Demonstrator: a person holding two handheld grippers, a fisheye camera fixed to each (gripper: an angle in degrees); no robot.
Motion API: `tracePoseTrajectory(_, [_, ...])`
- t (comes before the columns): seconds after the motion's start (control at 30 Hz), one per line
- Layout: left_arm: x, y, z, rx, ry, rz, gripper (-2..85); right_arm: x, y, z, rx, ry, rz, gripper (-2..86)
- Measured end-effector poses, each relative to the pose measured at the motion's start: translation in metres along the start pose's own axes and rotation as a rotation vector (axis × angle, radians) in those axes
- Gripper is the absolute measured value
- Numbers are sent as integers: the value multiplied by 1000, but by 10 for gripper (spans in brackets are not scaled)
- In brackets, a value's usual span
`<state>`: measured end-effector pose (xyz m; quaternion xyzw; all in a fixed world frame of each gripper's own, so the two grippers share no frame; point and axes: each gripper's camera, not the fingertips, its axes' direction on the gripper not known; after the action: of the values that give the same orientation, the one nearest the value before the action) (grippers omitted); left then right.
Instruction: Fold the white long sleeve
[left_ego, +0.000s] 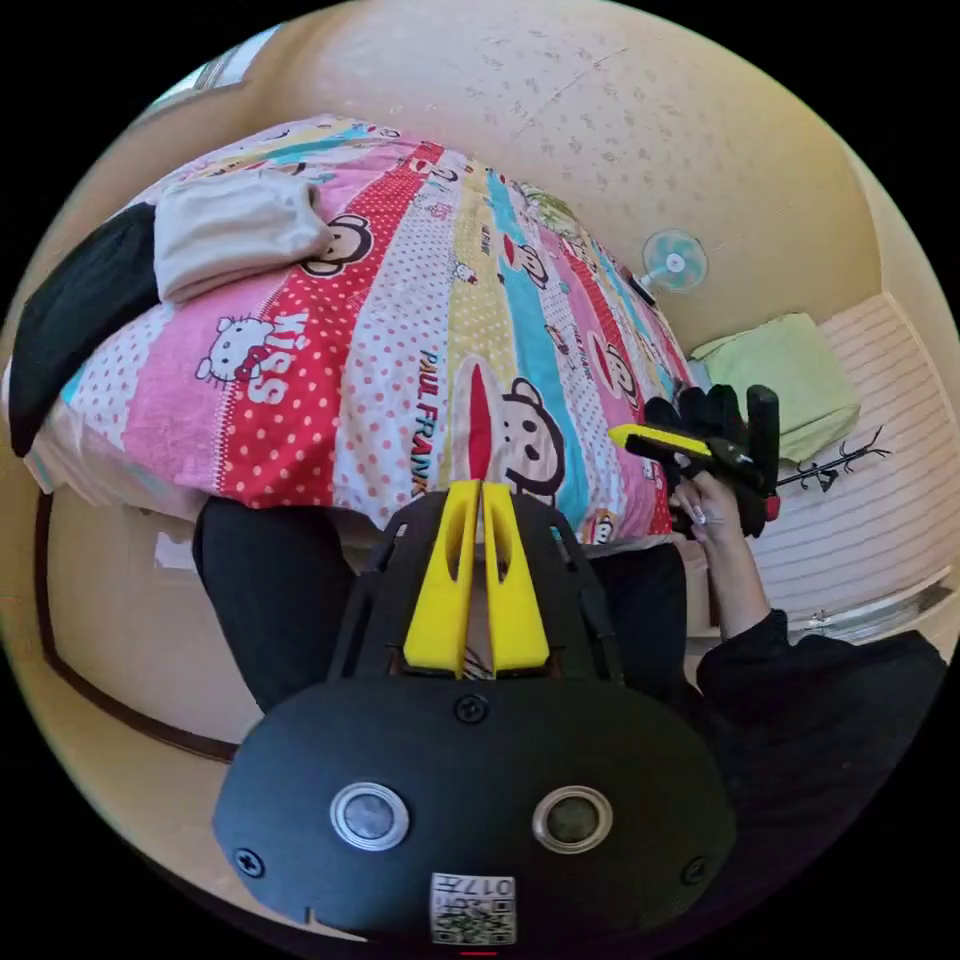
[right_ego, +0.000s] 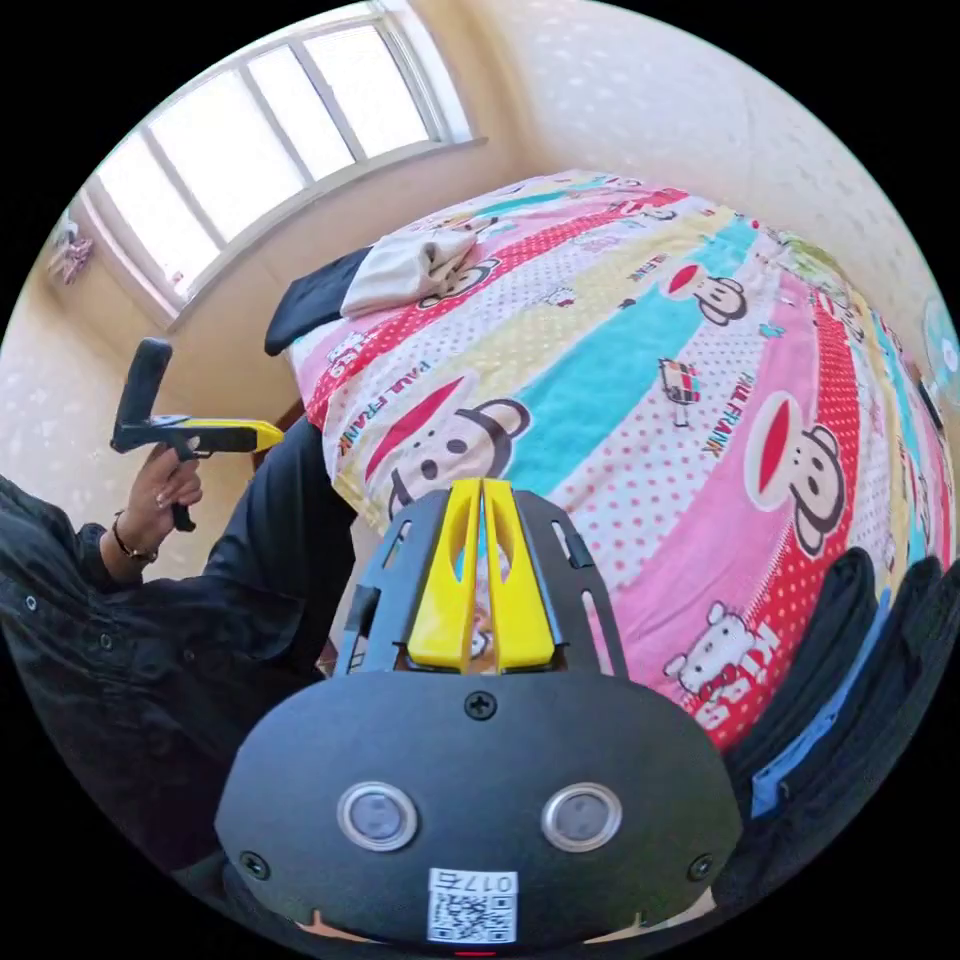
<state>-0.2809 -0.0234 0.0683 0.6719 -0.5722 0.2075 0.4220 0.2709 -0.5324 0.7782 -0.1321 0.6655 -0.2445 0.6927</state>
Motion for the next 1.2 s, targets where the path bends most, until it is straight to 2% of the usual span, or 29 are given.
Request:
tracePoseTrajectory(0.03, [-3,-12,-6,28,-116,11,70,-2,-8,17,-34,-11,3,13])
tracePoseTrajectory(0.1, [-6,-41,-17,75,-210,21,111,-3,-27,102,-268,-61,47,23])
tracePoseTrajectory(0.13, [-8,-67,-27,116,-216,33,125,0,-27,123,-309,-38,82,25])
tracePoseTrajectory(0.17, [-9,-82,-32,139,-211,37,132,3,-20,131,-220,-7,117,24])
tracePoseTrajectory(0.27, [-22,-163,-49,238,-200,7,147,23,3,138,-158,-90,157,22])
tracePoseTrajectory(0.37, [-57,-245,-46,245,-246,-137,159,43,32,143,-71,-169,156,18])
tracePoseTrajectory(0.47, [-104,-301,-6,90,-282,-295,136,62,56,148,-17,-236,231,13])
tracePoseTrajectory(0.5, [-122,-309,17,-22,-287,-362,98,65,66,151,10,-237,254,12])
tracePoseTrajectory(0.53, [-124,-305,18,-4,-373,-397,73,66,71,152,26,-231,260,11])
tracePoseTrajectory(0.6, [-114,-290,2,72,-374,-367,52,66,91,155,79,-187,272,9])
tracePoseTrajectory(0.67, [-106,-264,-18,114,-284,-309,34,64,102,159,104,-137,258,7])
tracePoseTrajectory(0.73, [-103,-197,-62,221,-128,-268,24,65,110,164,109,-89,227,6])
tracePoseTrajectory(0.8, [-103,-133,-95,268,-53,-263,19,74,119,170,98,-71,210,5])
tracePoseTrajectory(0.93, [-94,28,-168,262,4,-272,17,101,136,175,92,-119,224,4])
tracePoseTrajectory(1.03, [-91,105,-231,237,39,-314,25,125,153,180,96,-168,237,4])
tracePoseTrajectory(1.2, [-68,150,-308,187,-102,-371,61,156,180,184,94,-161,237,5])
